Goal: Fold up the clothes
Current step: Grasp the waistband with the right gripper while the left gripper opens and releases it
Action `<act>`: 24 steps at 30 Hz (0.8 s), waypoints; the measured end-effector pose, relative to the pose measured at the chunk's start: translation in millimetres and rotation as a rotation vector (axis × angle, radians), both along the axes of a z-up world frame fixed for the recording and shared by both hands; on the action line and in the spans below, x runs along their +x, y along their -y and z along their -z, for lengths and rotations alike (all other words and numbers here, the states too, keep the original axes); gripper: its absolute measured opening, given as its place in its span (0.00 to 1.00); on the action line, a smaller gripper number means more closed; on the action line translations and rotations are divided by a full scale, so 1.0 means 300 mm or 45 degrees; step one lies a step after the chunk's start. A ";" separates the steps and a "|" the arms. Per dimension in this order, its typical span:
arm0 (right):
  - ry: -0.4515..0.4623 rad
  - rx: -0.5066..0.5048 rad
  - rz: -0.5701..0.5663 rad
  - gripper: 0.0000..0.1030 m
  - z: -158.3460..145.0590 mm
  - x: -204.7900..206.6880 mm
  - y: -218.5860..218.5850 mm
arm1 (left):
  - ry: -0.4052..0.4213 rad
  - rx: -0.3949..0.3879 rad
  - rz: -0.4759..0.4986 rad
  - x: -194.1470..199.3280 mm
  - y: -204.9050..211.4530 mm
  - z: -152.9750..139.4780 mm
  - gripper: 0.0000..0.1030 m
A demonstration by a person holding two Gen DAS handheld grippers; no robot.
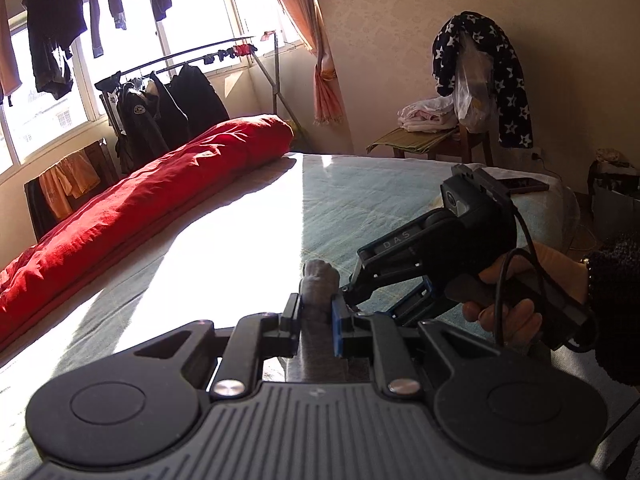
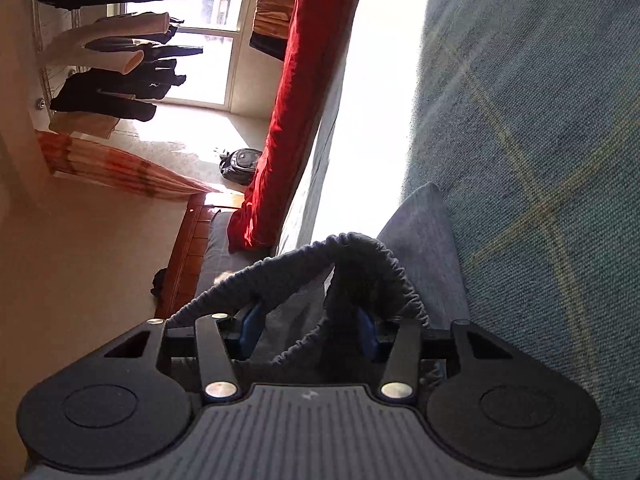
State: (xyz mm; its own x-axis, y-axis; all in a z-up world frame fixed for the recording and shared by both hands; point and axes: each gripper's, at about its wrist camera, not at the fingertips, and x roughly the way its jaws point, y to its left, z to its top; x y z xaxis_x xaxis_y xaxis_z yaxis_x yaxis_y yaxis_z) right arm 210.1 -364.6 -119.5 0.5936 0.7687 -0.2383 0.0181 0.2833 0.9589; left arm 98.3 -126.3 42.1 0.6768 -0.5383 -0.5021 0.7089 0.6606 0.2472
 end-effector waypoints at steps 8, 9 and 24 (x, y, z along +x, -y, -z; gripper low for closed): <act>0.168 -0.268 0.150 0.07 -0.083 -0.086 0.006 | 0.069 0.056 0.041 -0.018 0.022 0.028 0.20; 0.188 -0.285 0.179 0.07 -0.096 -0.105 0.020 | 0.081 0.077 0.061 -0.026 0.034 0.037 0.20; 0.008 -0.324 0.349 0.64 -0.006 -0.227 0.170 | 0.021 0.344 0.310 -0.083 0.136 0.247 0.44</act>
